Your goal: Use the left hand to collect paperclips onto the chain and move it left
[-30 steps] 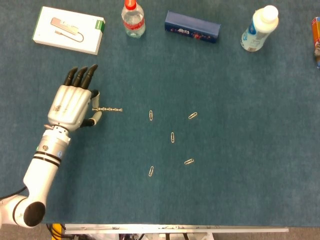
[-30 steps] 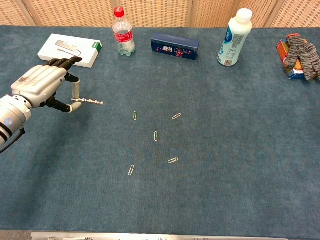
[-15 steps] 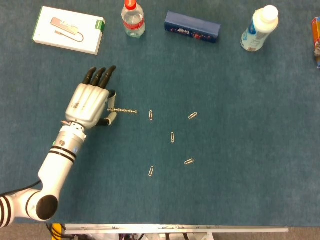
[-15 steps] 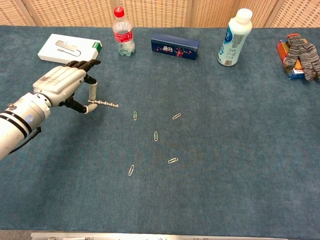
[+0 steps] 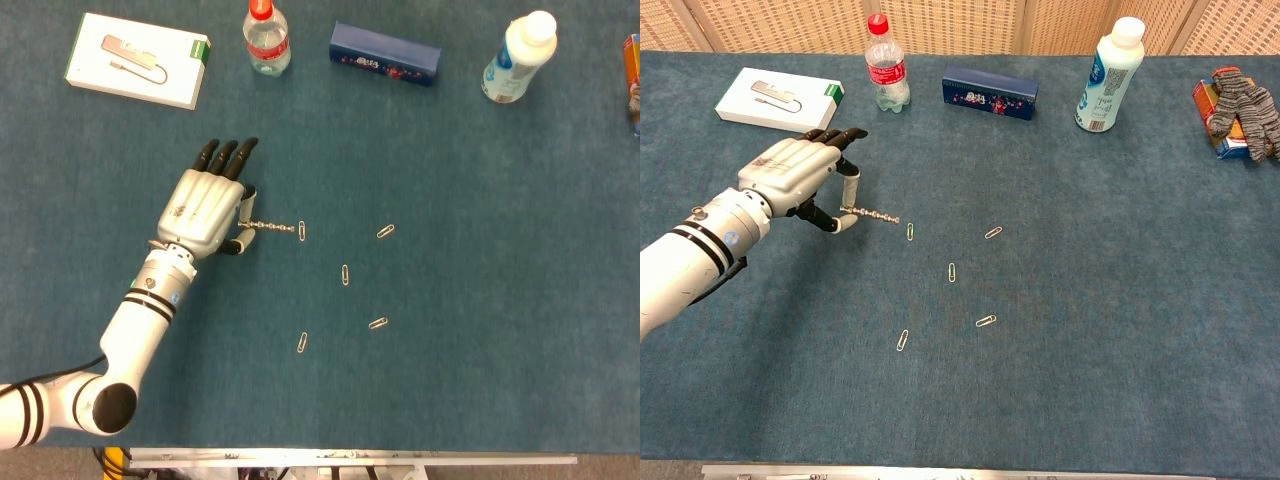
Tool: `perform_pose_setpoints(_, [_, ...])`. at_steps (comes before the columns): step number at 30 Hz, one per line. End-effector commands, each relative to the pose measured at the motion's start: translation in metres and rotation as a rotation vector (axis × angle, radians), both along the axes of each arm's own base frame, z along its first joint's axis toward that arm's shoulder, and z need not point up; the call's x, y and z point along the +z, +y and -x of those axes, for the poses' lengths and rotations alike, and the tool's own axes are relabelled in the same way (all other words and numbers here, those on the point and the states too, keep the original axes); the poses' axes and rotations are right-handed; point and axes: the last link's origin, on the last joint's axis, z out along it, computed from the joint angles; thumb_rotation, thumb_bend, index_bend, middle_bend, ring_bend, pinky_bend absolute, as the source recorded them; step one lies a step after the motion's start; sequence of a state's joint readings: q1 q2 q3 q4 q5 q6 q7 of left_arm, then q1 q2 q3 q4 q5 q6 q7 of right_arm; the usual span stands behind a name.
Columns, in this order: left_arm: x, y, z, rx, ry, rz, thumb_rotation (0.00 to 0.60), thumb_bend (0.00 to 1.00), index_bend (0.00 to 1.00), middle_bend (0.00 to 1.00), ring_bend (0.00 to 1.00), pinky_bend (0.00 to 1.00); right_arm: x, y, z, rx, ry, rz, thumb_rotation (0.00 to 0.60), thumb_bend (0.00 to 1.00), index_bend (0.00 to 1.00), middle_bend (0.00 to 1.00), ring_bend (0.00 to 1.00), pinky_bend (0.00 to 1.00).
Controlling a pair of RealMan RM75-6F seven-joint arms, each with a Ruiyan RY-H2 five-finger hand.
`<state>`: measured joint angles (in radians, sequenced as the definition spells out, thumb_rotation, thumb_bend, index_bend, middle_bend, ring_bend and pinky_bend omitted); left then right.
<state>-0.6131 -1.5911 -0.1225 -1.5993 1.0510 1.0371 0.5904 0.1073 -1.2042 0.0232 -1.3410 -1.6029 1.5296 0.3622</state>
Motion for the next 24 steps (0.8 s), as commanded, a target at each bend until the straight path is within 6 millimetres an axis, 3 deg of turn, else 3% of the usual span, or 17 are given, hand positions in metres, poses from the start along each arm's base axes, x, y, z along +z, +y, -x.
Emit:
perform_pose_setpoints(1, [-0.003, 0.000, -0.001, 0.000, 0.004, 0.006, 0.600, 0.31, 0.67, 0.00, 0.00, 0.00, 0.000, 0.000, 0.001, -0.002, -0.001, -0.001, 0.600, 0.36, 0.53, 0.35, 0.25, 0.22])
perform_pose_setpoints(24, [-0.019, 0.008, -0.006, 0.014, 0.038, 0.033, 0.600, 0.31, 0.68, 0.00, 0.00, 0.00, -0.001, 0.001, 0.006, -0.014, -0.017, -0.002, 0.600, 0.36, 0.53, 0.35, 0.25, 0.22])
